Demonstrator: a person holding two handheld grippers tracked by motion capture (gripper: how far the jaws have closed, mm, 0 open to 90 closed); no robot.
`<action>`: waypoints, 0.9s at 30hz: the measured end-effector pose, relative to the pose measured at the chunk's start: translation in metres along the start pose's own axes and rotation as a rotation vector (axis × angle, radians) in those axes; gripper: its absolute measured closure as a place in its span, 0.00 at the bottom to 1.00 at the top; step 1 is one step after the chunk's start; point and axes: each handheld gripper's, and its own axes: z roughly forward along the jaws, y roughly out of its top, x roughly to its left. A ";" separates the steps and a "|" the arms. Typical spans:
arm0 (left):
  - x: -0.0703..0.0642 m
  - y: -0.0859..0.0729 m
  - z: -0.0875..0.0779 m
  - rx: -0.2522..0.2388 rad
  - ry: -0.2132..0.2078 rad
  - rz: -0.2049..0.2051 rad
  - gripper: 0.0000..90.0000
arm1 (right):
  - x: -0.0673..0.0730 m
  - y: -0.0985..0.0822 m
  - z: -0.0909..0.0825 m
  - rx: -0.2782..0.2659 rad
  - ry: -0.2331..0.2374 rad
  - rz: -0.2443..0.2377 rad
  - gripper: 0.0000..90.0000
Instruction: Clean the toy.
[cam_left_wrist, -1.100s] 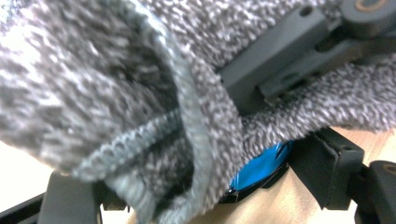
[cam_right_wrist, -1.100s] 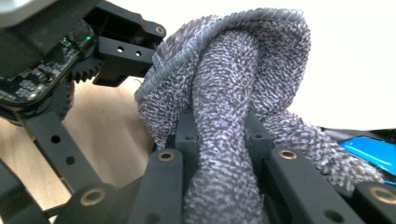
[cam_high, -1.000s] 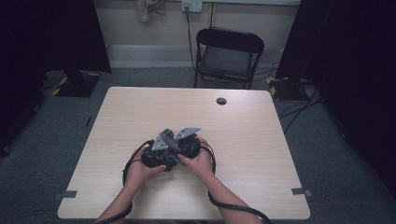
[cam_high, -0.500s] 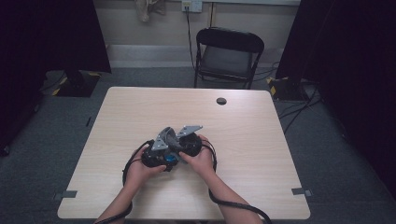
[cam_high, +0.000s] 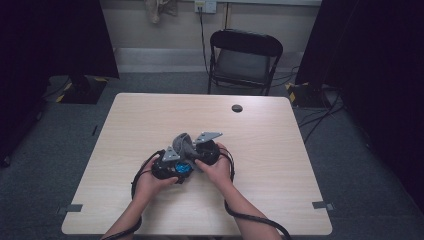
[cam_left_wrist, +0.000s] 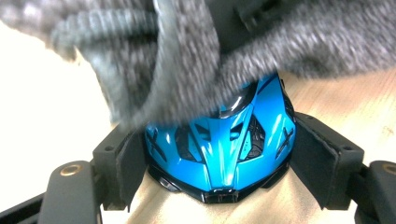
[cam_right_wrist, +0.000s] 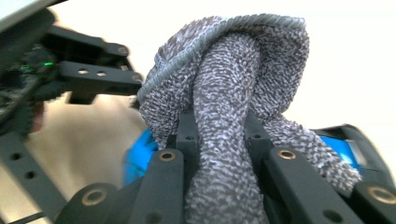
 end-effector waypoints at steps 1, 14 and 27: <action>0.000 0.000 0.000 0.000 0.000 0.000 0.27 | 0.000 0.000 0.000 0.000 0.000 0.000 0.83; 0.000 0.000 0.000 0.000 0.001 -0.001 0.27 | -0.025 0.001 -0.004 0.026 -0.074 0.034 0.83; 0.000 0.000 0.000 0.000 0.001 0.000 0.27 | -0.039 0.004 -0.005 0.050 -0.133 0.043 0.82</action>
